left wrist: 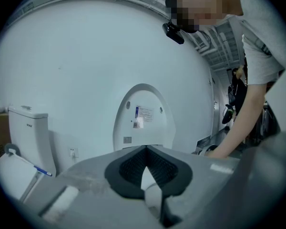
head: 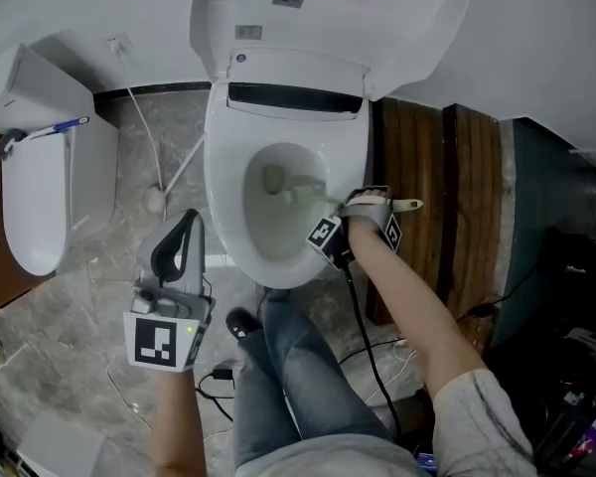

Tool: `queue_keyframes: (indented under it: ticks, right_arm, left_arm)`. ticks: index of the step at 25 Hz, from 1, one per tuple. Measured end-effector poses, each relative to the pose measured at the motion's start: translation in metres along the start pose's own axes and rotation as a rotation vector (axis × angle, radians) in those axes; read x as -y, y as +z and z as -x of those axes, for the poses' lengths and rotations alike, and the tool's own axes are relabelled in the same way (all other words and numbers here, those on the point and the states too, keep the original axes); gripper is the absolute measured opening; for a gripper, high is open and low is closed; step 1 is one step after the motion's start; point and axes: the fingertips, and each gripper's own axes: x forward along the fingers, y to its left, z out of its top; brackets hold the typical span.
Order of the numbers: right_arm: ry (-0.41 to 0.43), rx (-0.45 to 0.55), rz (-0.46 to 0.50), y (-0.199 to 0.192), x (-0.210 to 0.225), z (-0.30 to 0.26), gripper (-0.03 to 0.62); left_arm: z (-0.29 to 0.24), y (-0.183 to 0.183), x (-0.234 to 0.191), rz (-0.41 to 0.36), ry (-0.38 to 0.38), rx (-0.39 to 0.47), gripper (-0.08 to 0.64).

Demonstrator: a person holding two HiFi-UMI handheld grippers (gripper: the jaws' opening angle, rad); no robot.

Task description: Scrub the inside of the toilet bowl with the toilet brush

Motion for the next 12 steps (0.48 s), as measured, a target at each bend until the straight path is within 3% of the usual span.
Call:
queue_keyframes:
  ticks: [4,12]
  right_arm:
    - [0.005,-0.018,-0.015,-0.002,0.014,-0.006,0.028]
    - [0.007,-0.023,-0.036,0.000,0.038,-0.012,0.028]
  left_arm:
    - [-0.004,0.000,-0.007,0.005,0.011,0.013,-0.010]
    - [-0.009,-0.007,-0.022,0.011,0.067,-0.039,-0.011]
